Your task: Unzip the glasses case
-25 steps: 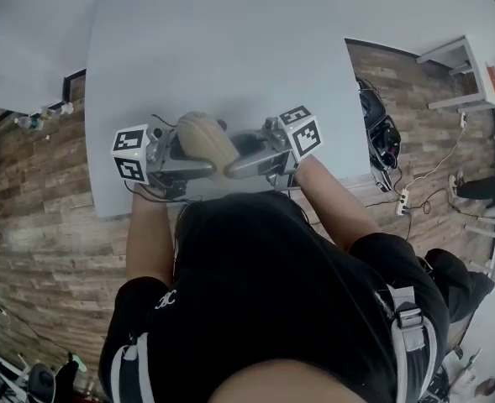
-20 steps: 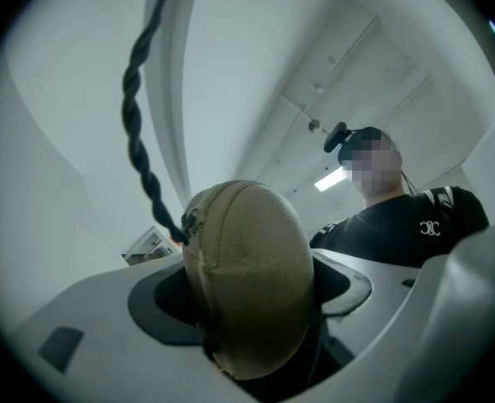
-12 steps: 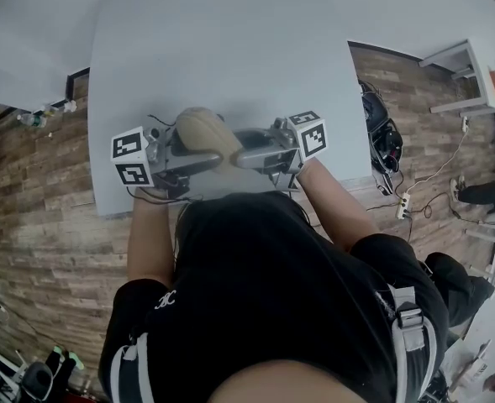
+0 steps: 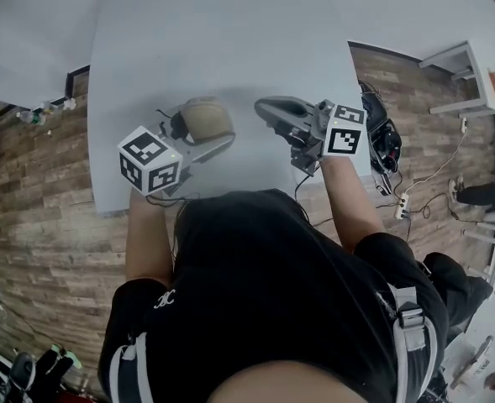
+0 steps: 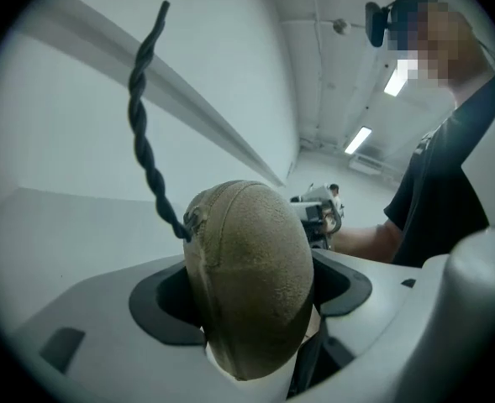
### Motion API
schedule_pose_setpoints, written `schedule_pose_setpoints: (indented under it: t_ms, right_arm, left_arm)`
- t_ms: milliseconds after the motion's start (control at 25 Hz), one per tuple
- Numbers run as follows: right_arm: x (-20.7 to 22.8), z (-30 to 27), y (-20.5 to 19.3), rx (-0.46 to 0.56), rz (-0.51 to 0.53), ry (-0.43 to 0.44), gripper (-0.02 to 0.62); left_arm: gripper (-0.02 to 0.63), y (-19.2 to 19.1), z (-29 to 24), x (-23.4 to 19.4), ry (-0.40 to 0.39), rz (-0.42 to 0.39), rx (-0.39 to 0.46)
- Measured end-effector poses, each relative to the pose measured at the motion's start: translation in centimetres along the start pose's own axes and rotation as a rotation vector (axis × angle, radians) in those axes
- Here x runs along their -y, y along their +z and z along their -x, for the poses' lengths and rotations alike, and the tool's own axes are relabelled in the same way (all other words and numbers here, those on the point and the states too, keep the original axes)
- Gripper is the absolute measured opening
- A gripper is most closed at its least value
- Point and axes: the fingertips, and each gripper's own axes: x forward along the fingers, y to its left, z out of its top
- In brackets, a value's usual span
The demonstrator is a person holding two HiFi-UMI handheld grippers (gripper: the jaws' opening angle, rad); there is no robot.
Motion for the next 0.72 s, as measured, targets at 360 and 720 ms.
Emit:
schedule_pose_setpoints:
  t_ms: [360,720]
  right_arm:
    - [-4.9,-5.7,-1.0,-0.476,0.725,-0.013,0.018]
    - [-5.3,-8.5,-4.8,-0.709,0.900,0.032,0.172]
  left_arm:
    - [0.364,-3.9,-2.5,0.9,0.113,-0.227,-0.341]
    - [0.364,-5.9,-3.4,1.9,0.126,-0.293,-0.440]
